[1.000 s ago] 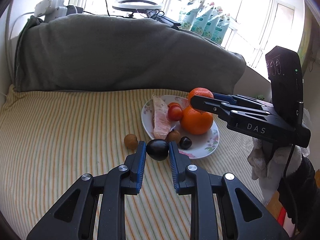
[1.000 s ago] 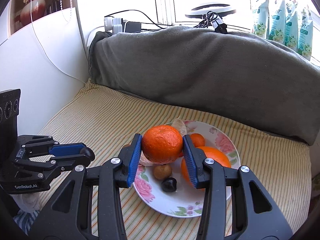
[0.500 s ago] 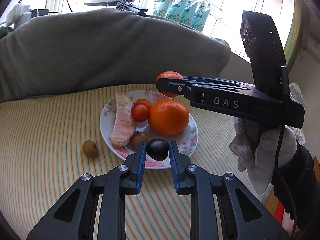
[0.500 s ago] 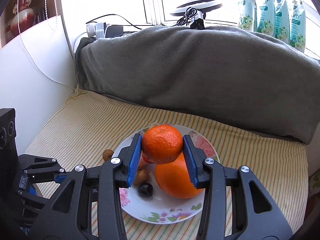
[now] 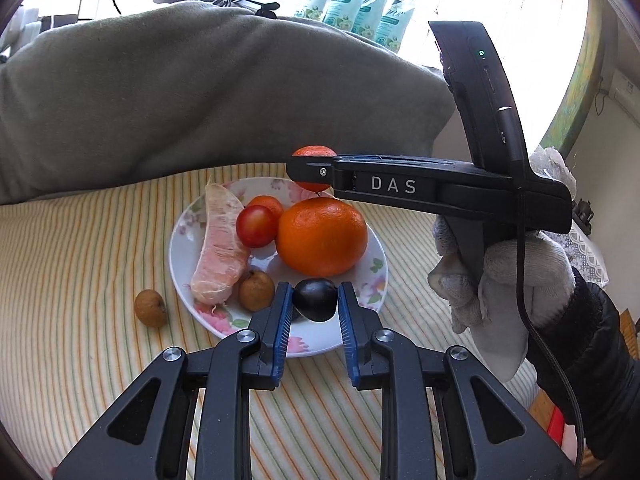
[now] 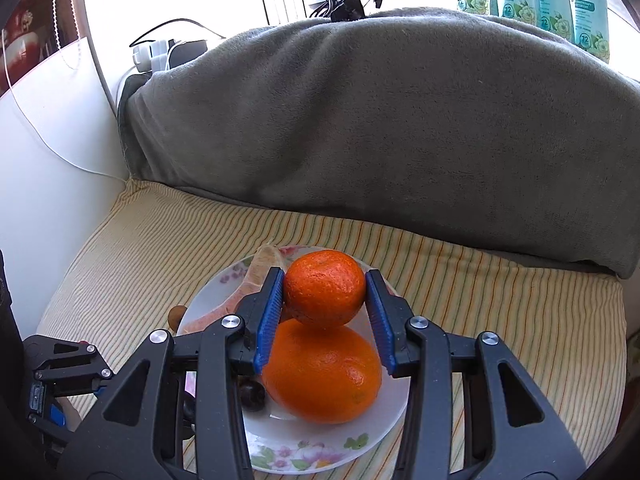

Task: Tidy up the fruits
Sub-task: 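Lower the mandarin and black fruit onto the plate with both tools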

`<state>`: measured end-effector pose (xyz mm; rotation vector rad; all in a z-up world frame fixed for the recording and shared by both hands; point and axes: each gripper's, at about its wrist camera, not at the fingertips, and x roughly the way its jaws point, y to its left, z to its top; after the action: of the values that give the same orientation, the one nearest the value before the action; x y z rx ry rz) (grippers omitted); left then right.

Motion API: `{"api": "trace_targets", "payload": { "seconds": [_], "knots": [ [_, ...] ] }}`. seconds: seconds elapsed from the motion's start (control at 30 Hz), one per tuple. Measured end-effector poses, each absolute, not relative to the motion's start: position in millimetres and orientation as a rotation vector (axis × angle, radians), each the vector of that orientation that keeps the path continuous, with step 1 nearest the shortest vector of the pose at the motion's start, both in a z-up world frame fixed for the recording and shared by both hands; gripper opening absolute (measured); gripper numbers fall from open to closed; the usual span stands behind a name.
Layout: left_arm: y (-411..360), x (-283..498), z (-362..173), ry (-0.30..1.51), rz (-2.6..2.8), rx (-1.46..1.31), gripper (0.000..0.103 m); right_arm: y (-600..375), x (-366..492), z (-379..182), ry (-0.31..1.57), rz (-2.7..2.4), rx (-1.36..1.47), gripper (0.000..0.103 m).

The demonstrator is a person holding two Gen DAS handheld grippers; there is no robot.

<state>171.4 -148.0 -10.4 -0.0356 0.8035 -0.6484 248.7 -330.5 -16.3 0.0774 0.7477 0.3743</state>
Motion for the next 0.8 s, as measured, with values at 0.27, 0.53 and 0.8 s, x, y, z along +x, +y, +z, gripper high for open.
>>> {"api": "trace_targets", "payload": {
  "seconds": [0.27,0.53,0.8],
  "knots": [
    [-156.2,177.8,-13.7,0.811,-0.661,-0.032,0.022,-330.5,253.8,-18.9,0.756,0.372,0.077,0.043],
    [-158.8,177.5,-15.2,0.806,-0.672,-0.022,0.022,-325.8,253.3,-18.4,0.752,0.372,0.064,0.044],
    [-160.0,175.9,-12.7,0.799,-0.661,-0.02,0.035,-326.8,250.5,-12.2,0.728,0.368,0.067,0.055]
  ]
}}
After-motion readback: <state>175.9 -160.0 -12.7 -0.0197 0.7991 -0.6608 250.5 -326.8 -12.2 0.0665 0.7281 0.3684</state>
